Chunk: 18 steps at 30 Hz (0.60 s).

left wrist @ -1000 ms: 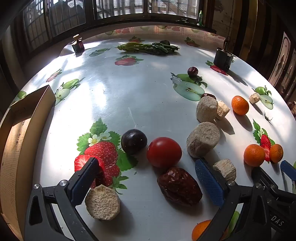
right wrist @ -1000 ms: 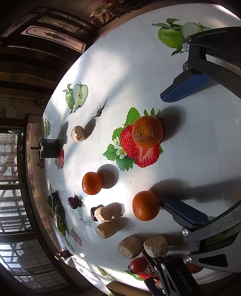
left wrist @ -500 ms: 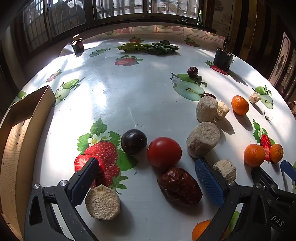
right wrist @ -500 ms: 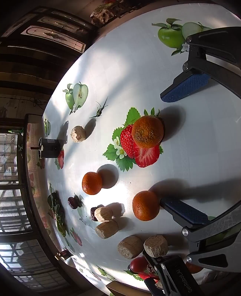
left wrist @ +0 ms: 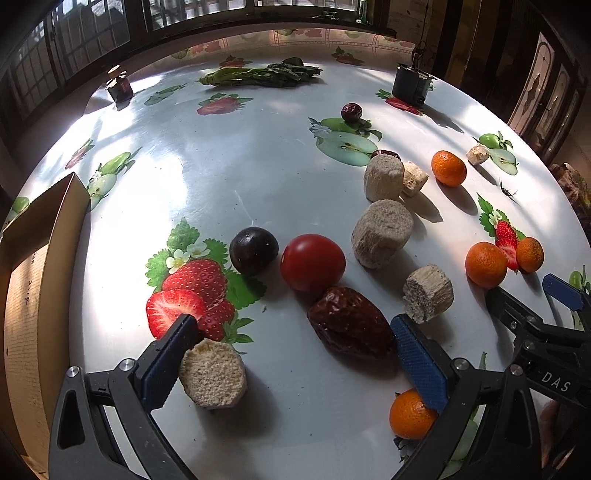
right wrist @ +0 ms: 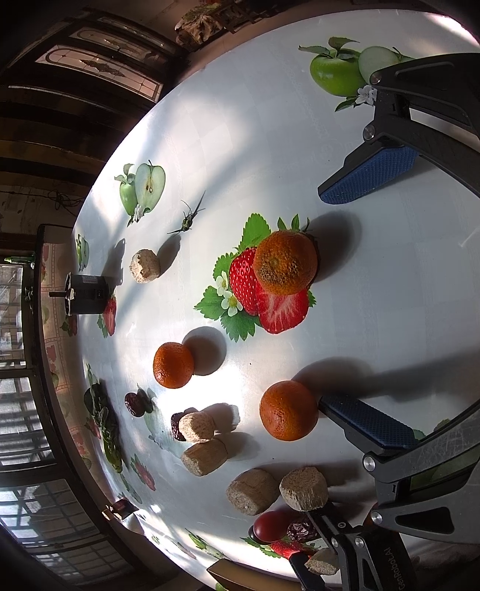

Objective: Organize fruits
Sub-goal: 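Move the left tool toward the round beige cake while the right tool approaches a mandarin orange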

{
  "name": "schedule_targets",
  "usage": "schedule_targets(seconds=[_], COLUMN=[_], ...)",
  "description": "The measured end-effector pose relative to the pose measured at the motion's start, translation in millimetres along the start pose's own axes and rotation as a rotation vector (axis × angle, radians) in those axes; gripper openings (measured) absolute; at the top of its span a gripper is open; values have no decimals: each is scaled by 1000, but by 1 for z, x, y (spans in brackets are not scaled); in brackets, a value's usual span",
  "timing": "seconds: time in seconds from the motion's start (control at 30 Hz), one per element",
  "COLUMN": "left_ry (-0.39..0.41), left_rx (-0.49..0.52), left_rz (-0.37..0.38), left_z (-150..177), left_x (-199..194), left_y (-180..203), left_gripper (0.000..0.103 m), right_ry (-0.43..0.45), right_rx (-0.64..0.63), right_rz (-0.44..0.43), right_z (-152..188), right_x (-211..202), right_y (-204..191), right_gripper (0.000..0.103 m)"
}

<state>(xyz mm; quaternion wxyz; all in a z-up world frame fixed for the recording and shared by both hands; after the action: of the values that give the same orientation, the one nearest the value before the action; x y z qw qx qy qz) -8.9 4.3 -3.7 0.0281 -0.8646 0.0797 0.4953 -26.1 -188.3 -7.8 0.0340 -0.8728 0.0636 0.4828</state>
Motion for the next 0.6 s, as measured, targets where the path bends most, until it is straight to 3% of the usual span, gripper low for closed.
schedule_targets(seconds=[0.2, 0.27, 0.37, 0.6], left_ry=[143, 171, 208, 355], left_rx=[-39, -56, -29, -74], left_rz=[78, 71, 37, 8], left_z=[17, 23, 29, 39], left_x=[-53, -70, -89, -136], left_y=[-11, -17, -24, -51], left_gripper=[102, 96, 84, 84], right_ry=[-9, -4, 64, 205], right_rx=[4, 45, 107, 139], right_rz=[1, -20, -60, -75], right_z=[1, 2, 3, 17], right_x=[-1, -8, -32, -82], right_y=[2, 7, 15, 9], right_gripper=[102, 102, 102, 102])
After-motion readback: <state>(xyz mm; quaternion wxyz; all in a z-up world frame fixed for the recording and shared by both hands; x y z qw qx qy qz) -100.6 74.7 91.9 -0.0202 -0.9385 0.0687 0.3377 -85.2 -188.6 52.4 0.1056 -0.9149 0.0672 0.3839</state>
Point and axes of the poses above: each gripper's, at about its wrist camera, not at the fingertips, and x roughly the way its jaws point, y to its right, z to its underside, the point moved 1 cm from there along x, roughly the way its jaws point, and after that the axes turned 1 degree about x, right-handed, at the moved point
